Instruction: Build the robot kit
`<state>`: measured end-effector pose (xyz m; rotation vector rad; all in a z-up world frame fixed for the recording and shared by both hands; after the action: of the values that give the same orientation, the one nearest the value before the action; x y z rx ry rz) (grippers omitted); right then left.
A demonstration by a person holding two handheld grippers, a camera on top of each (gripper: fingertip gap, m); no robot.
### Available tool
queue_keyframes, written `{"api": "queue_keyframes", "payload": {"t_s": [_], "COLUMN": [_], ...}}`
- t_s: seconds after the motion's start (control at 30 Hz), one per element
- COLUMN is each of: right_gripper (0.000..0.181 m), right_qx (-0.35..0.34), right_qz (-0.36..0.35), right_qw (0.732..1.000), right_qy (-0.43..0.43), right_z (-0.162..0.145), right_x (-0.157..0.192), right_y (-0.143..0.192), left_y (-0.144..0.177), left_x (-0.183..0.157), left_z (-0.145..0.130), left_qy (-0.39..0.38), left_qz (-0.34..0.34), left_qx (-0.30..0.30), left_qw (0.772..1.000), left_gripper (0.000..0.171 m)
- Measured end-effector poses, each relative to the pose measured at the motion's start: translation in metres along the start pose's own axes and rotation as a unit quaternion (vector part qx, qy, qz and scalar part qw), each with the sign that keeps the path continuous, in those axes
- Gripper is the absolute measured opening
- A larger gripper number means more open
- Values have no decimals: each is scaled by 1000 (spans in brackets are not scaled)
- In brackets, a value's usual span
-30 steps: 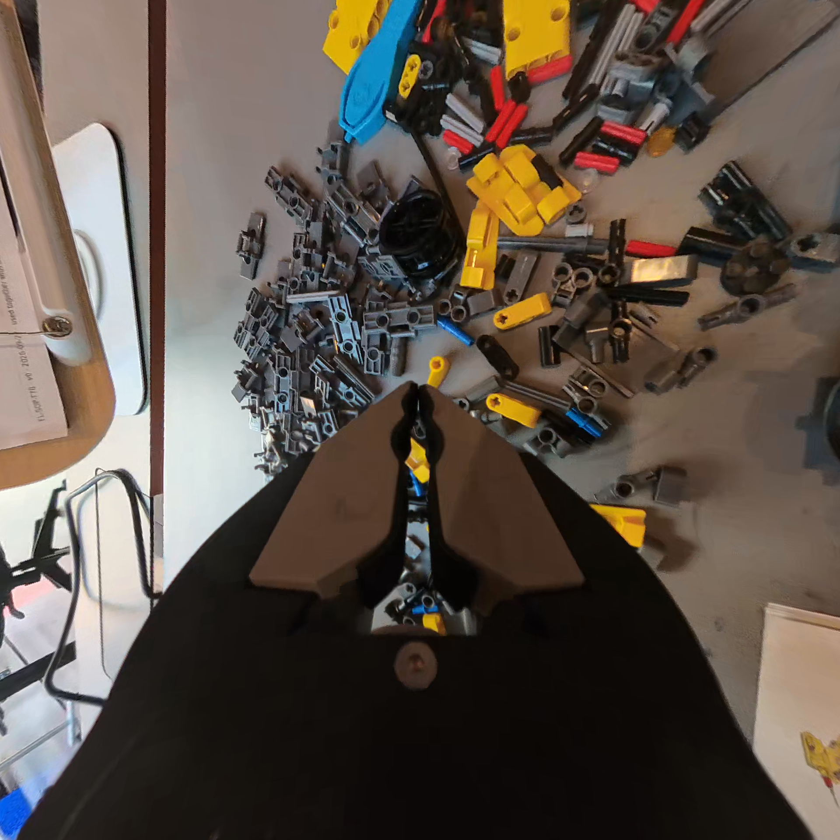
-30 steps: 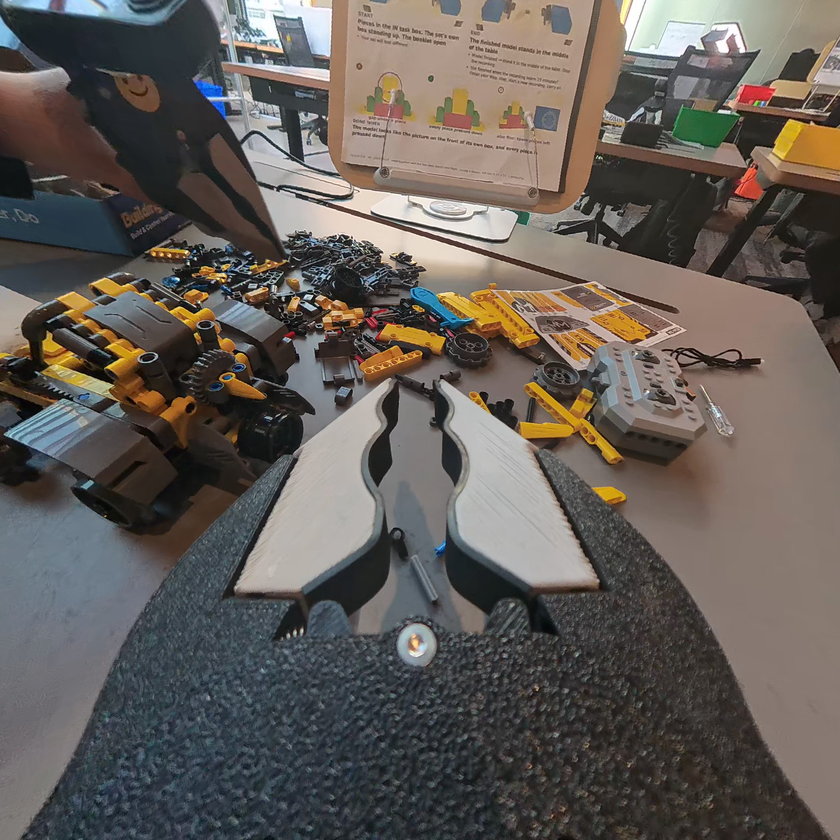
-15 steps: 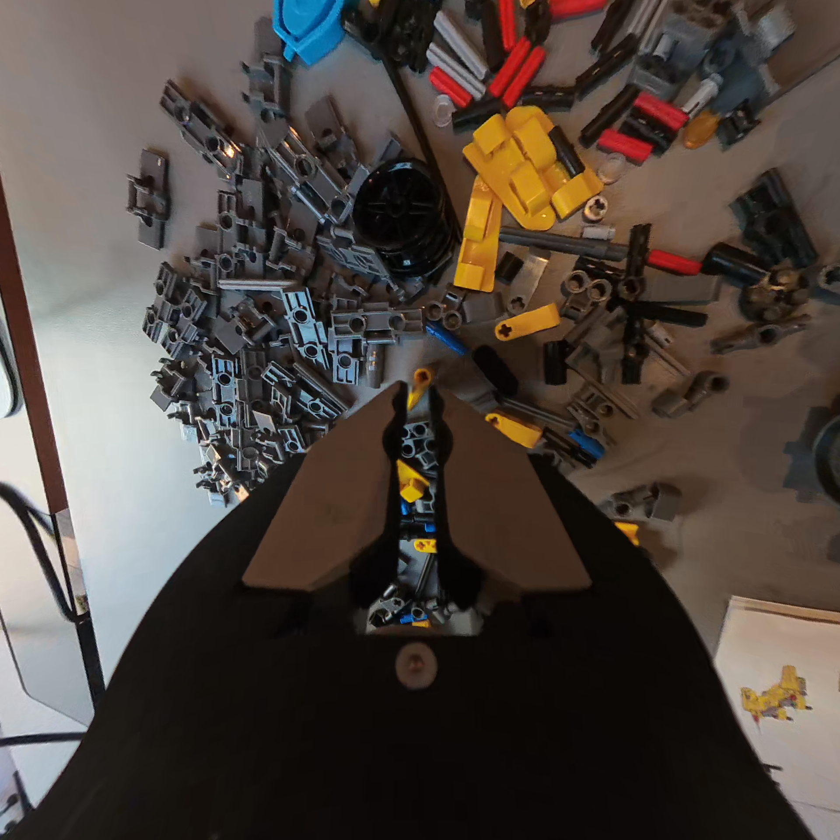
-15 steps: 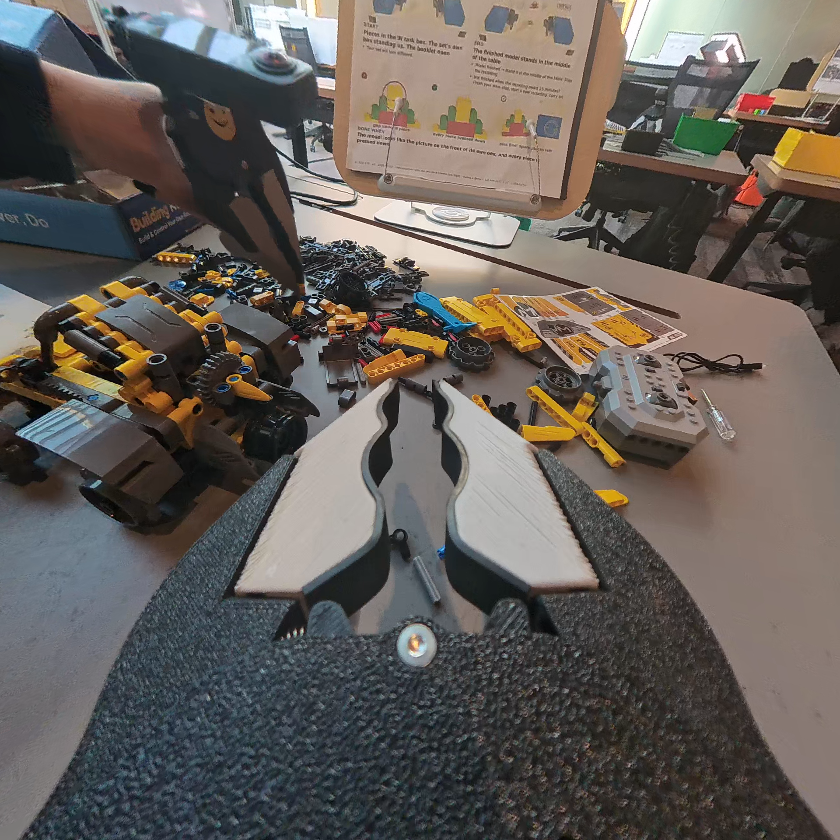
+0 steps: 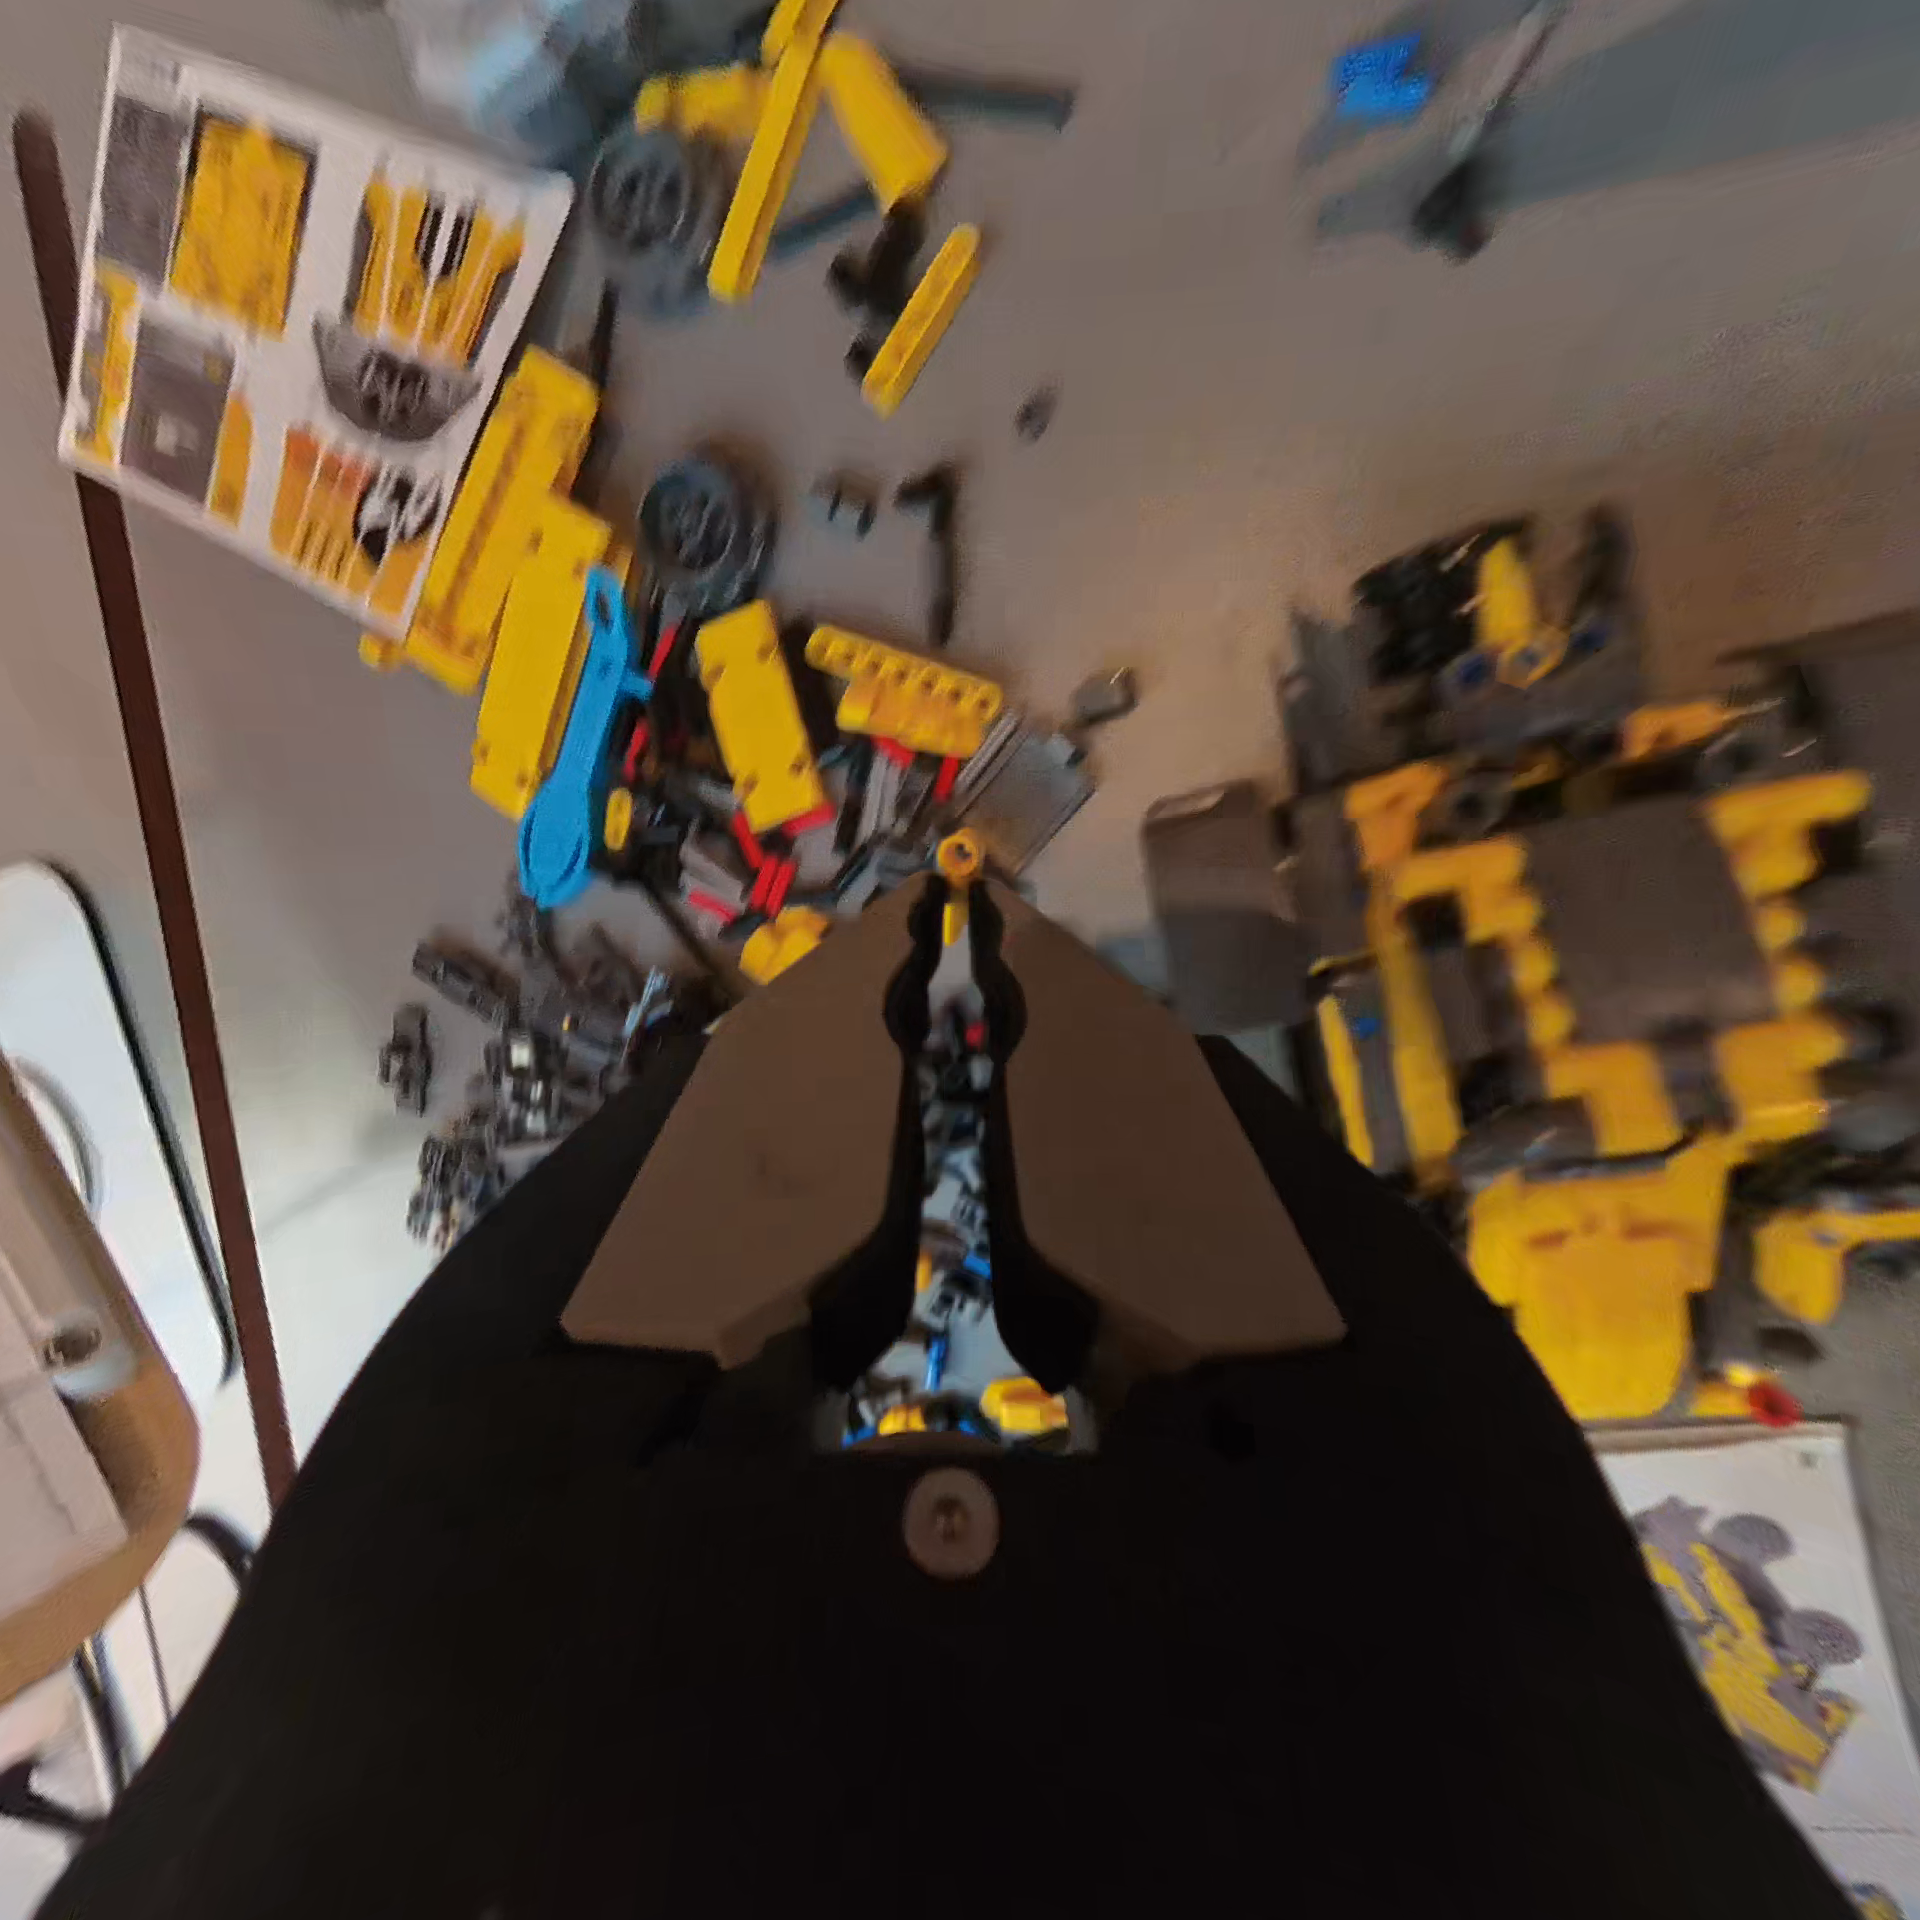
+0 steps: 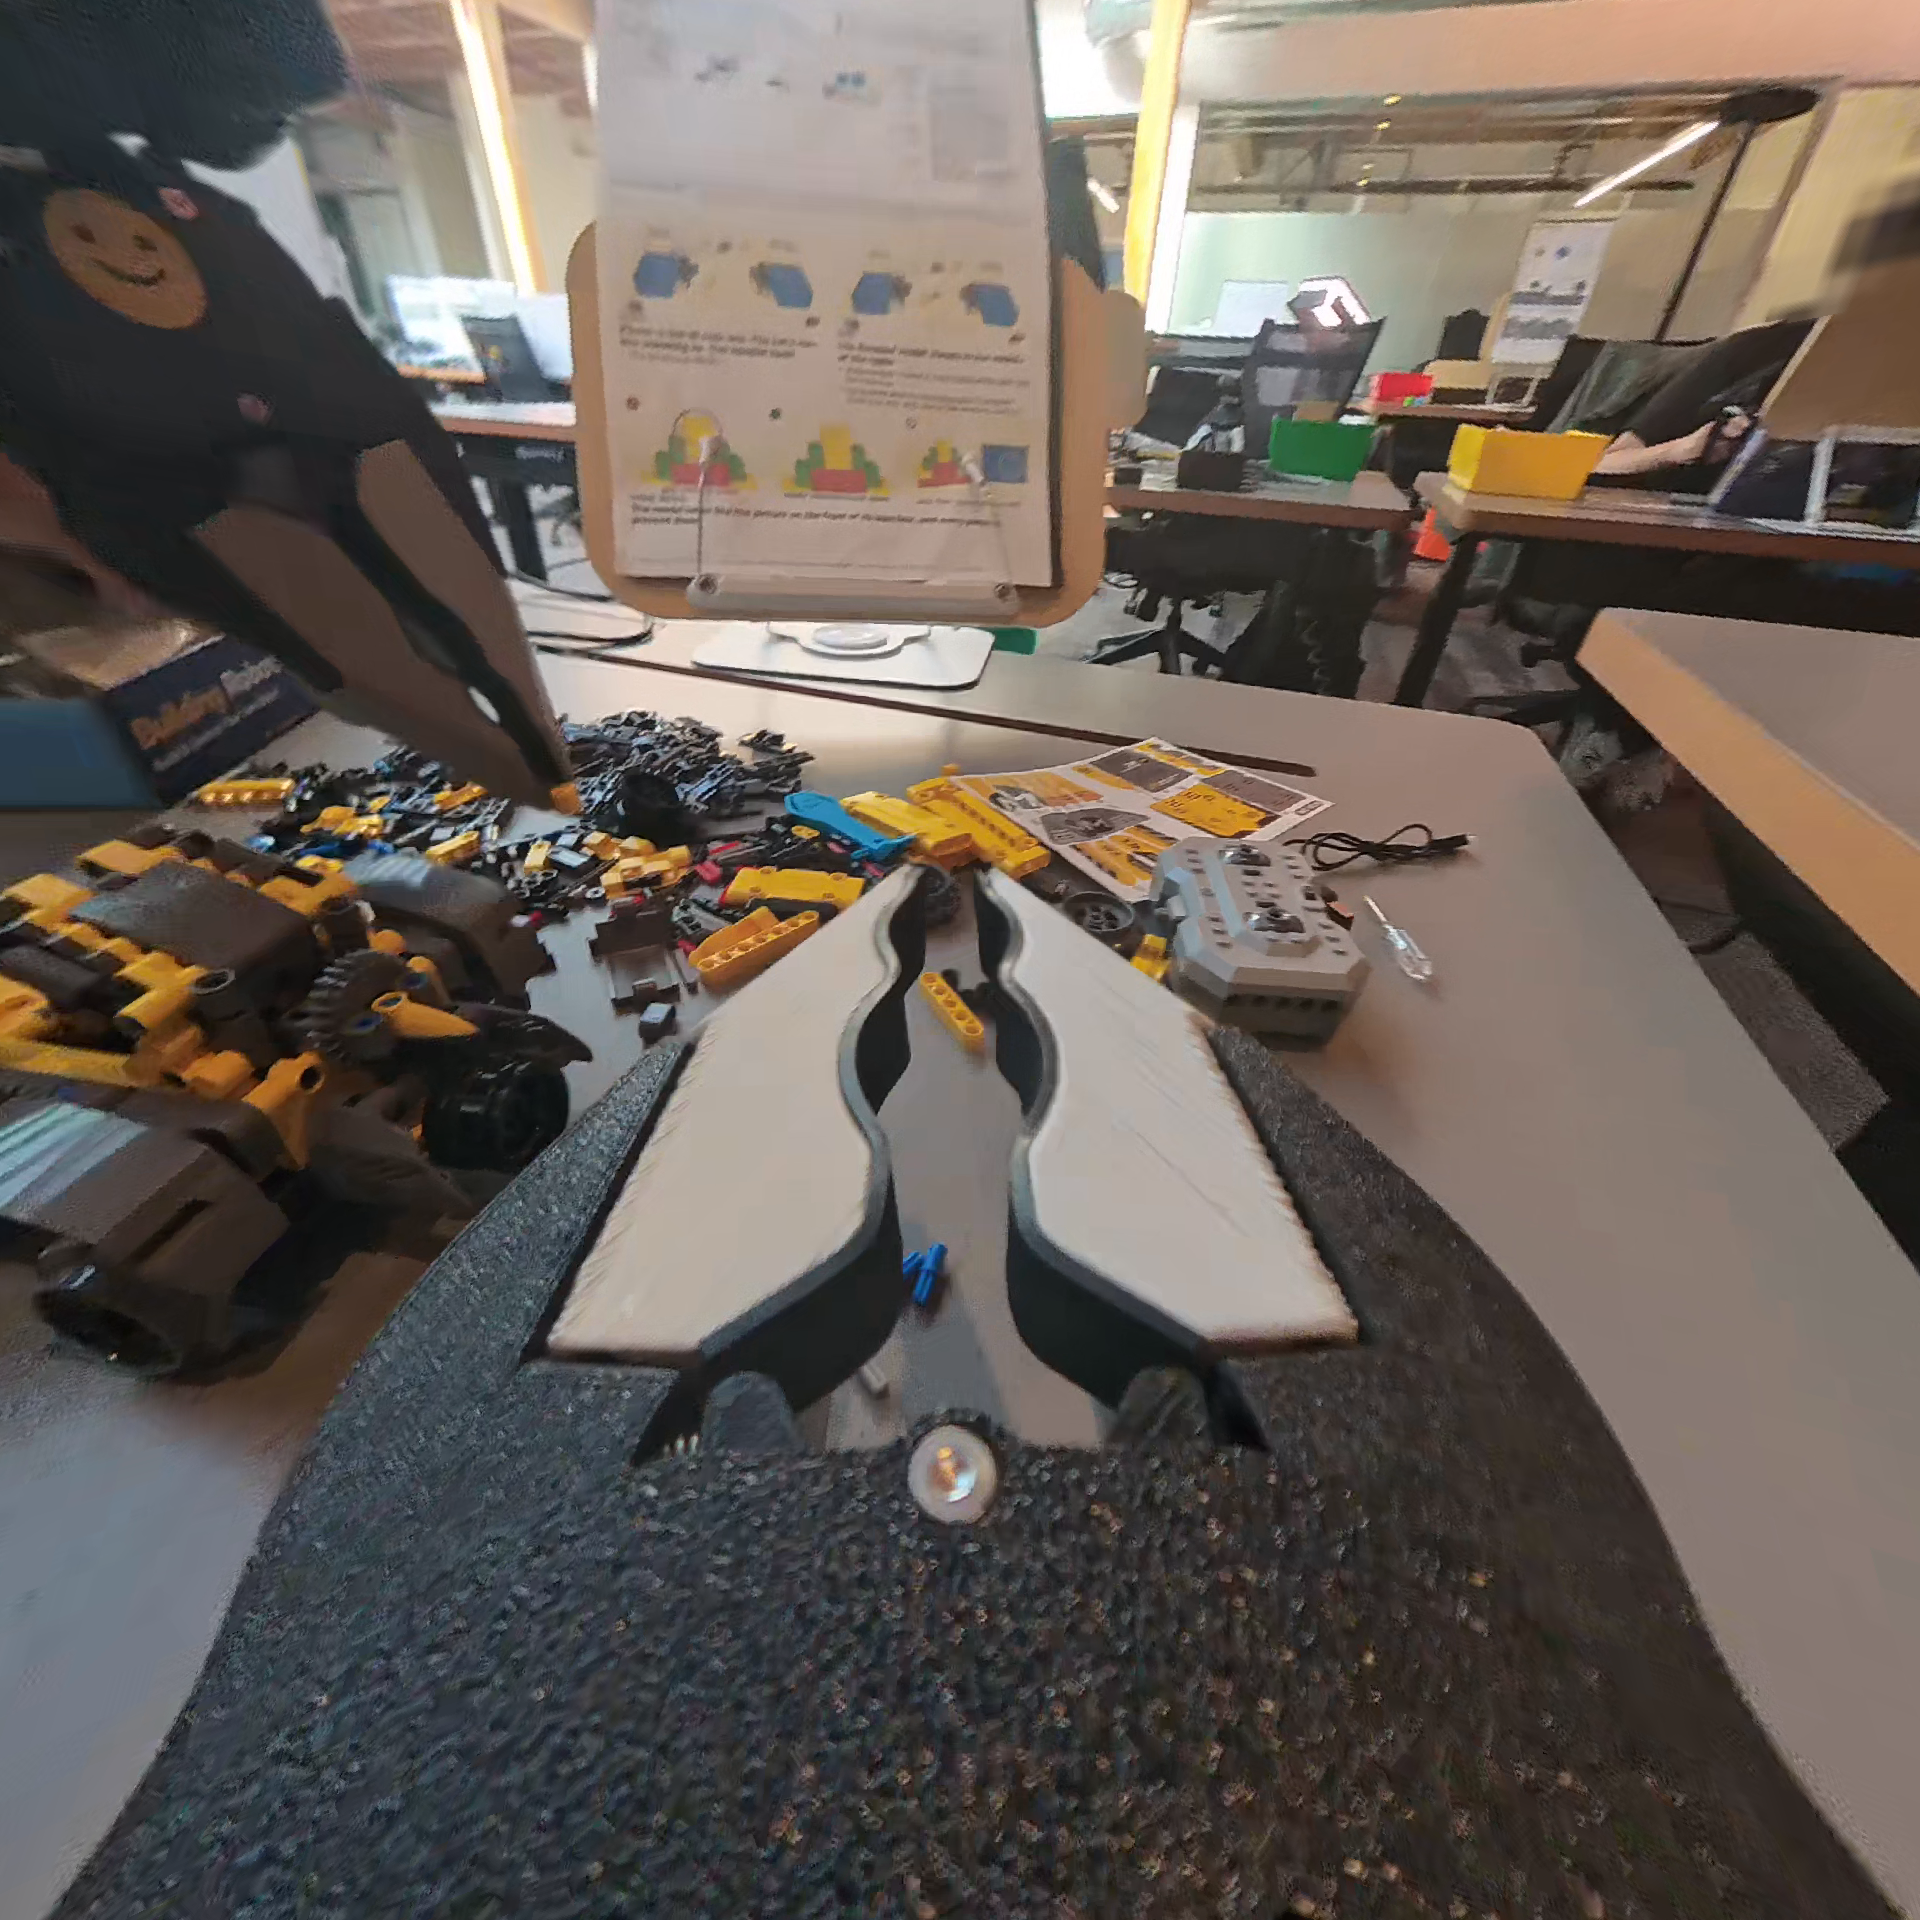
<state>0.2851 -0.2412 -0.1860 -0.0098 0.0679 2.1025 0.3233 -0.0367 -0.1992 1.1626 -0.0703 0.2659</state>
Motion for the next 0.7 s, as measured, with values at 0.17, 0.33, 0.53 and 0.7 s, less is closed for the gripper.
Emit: {"api": "queue_keyframes", "payload": {"t_s": [0.17,0.33,0.53,0.7], "right_gripper": [6,6,6,7], "right_qx": [-34,-21,-8,-8], "right_qz": [-35,-58,-64,-56], "right_qw": [997,996,995,996], "right_qy": [-51,-60,-79,-75], "right_z": [5,0,-6,-5], "right_x": [-22,-30,-36,-33], "right_y": [10,11,7,7], "left_y": [-35,-79,-100,-93], "left_x": [-47,-63,-73,-65], "left_z": [75,98,101,101], "left_qy": [-85,-126,-122,-101], "left_qz": [-57,-79,-112,-99], "left_qx": [2,54,65,63], "left_qw": [995,987,984,988], "left_gripper": [1,1,5,27]}}
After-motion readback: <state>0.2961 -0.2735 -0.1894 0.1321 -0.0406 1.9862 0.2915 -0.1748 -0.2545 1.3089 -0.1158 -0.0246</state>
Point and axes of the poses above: each gripper's, where its closed fingertips meet, y back along the fingers, z out of its top, x = y × z across the jaws, the point moved 4 cm from there along y, back along the fingers, and after that the axes turned 4 degrees about -z, right-handed, at the moved point
